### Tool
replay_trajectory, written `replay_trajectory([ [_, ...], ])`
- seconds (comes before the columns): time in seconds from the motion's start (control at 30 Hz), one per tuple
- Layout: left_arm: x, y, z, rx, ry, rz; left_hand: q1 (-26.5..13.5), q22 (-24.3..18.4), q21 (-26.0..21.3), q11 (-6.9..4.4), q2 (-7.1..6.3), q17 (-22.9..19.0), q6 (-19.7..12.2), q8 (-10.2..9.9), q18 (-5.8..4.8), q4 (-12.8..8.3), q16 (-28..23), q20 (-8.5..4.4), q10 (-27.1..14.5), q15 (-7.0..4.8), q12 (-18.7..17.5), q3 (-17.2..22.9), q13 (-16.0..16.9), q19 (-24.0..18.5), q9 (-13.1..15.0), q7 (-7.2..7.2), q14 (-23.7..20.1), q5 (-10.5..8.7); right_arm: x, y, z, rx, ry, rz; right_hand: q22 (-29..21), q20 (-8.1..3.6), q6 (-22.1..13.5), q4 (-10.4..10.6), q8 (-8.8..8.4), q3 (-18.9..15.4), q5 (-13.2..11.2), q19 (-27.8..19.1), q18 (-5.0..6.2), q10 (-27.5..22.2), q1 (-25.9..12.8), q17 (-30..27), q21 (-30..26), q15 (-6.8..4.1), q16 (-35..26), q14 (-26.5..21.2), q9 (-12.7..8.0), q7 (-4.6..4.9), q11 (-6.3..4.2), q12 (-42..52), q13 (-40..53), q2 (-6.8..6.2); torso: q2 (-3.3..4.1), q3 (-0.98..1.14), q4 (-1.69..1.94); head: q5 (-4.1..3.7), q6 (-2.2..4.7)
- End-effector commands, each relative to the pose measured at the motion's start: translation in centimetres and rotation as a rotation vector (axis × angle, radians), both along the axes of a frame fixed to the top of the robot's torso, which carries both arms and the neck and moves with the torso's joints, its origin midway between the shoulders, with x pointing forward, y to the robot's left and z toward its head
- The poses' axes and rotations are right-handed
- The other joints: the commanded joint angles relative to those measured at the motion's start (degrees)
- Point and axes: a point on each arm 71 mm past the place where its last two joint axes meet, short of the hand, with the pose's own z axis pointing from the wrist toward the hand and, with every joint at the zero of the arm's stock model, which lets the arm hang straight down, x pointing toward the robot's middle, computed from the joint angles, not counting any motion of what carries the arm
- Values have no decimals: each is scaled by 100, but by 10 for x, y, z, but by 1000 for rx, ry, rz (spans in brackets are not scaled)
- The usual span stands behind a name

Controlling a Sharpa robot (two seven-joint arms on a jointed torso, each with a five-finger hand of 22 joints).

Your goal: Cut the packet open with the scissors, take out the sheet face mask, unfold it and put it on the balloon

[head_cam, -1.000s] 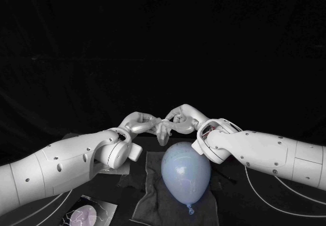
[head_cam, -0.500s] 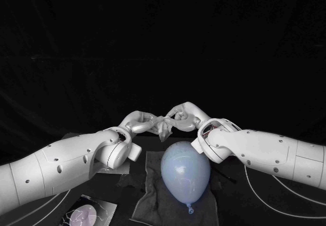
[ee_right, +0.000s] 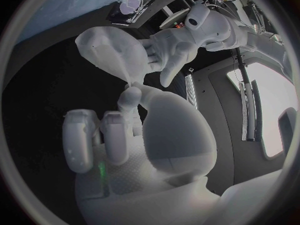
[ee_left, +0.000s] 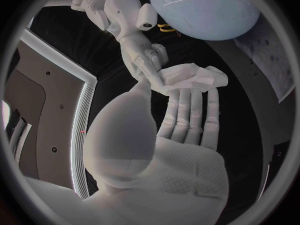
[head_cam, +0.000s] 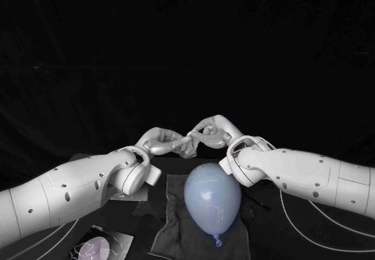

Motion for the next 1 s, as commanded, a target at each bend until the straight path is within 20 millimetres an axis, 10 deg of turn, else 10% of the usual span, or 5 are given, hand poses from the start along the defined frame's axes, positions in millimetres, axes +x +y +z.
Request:
replay_trajectory([
  [0.03,0,-3,1,55,-35,0,234,-15,-40,22,36,-17,9,-43,-21,-14,-16,-12,-21,3,-27,-178,-14,51,-17,4,-19,-24,0,-3,3,20,-19,-44,1411,-55,39,-19,28,21,14,452,-47,28,32,1355,33,-45,25,551,-2,1,-2,15,4,40,-1,-2,-4,-4,-7],
  [0.5,6,-2,-8,161,-84,58,1376,-83,-135,100,157,-92,-142,-266,-32,-124,-13,-11,-245,66,-161,-463,-124,80,-113,71,-73,-22,-2,-2,5,32,-28,-43,1416,-61,40,-51,41,58,15,460,-51,48,31,1365,52,-49,30,555,3,1,-4,13,16,37,1,1,-2,-2,-17],
  [1.0,10,-6,-16,216,-130,83,1715,-109,-167,154,232,-112,-186,-293,-36,-127,28,-14,-406,118,-200,-497,-180,105,-133,99,-86,-20,-3,-1,6,41,-29,-44,1427,-67,42,-94,59,117,15,477,-60,80,20,1397,89,-52,47,568,10,2,-5,21,45,31,-2,0,2,7,-42],
])
